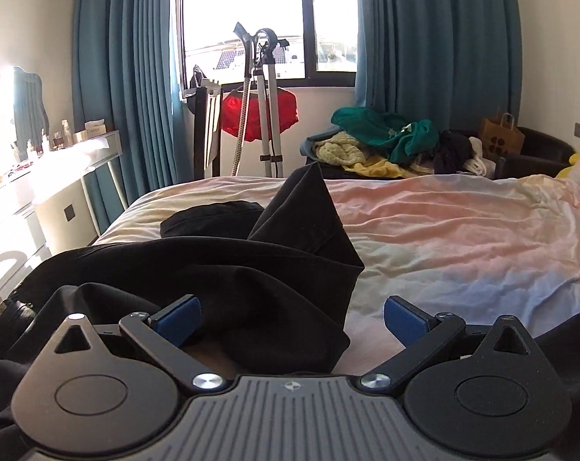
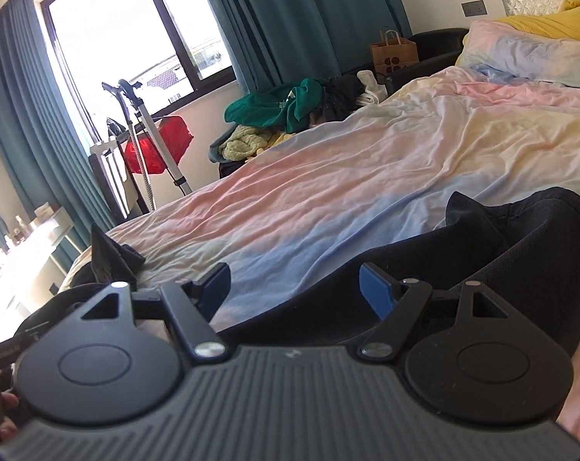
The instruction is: Fold clothes
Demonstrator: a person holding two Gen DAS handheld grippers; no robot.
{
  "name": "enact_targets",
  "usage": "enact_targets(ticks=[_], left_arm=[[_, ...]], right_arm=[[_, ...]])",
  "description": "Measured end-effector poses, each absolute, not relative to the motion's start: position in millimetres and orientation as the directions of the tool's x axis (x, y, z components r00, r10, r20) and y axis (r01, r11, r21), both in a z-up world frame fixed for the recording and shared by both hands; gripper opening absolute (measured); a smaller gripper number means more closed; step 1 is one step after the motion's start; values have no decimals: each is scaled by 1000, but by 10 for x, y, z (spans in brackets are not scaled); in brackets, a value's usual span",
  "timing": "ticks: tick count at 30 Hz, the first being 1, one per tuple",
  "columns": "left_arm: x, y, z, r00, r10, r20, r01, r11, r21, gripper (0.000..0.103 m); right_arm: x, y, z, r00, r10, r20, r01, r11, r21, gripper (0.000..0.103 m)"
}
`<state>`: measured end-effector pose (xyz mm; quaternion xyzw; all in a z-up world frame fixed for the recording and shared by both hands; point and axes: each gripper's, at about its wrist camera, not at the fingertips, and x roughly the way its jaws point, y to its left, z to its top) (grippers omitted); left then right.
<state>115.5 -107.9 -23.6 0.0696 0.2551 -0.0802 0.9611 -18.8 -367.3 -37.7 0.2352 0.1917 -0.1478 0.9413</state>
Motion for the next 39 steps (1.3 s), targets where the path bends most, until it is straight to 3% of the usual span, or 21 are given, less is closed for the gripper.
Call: enact_targets(ticks=[3,7,9,12,14,17,20,24,26,29,32,36,39], left_arm=[[1638,-1421,-504,828,-90,-553,197,971,136,102],[2245,-1712,-917,781,59,-622,103,970,220,96],[2467,-1679,-1011,762,109,-638,30,978,204,85],[2640,-1561,-997,757,89,-647,-17,993,117,61],[2589,-1559,-862,793,81,-604,10,989,146,27],[2460,-1540,-581,842,45,-538,73,978,195,18],[2363,-1405,-100,854,-72,-515,145,984,104,16],[2260,-775,572,862,-296,-412,227,951,-207,16],[2245,-310,736,877,-343,-337,225,912,-342,16],[2324,228,687,914,-234,-332,79,905,-419,19],[2475,575,379,887,-79,-456,-114,917,-381,19],[2538,922,-6,809,20,-587,-268,902,-339,22],[2354,1028,-57,809,31,-587,-270,906,-325,42]], right_arm=[[-60,-3714,-490,871,-194,-452,387,837,386,77],[109,-3770,-640,854,-201,-479,411,826,385,77],[194,-3798,-715,845,-205,-493,423,820,385,77],[321,-3839,-827,832,-210,-514,441,811,383,77],[355,-3845,-854,830,-209,-517,442,811,383,77],[357,-3852,-859,830,-208,-517,445,805,391,77],[333,-3851,-841,831,-211,-515,449,801,396,77],[297,-3847,-810,831,-215,-513,454,795,402,77],[279,-3847,-788,832,-215,-511,454,794,405,77],[252,-3842,-759,835,-213,-507,451,793,410,77],[249,-3805,-754,837,-206,-507,440,805,398,77],[272,-3731,-762,846,-174,-503,404,826,393,77],[289,-3671,-763,857,-138,-496,367,840,400,77]])
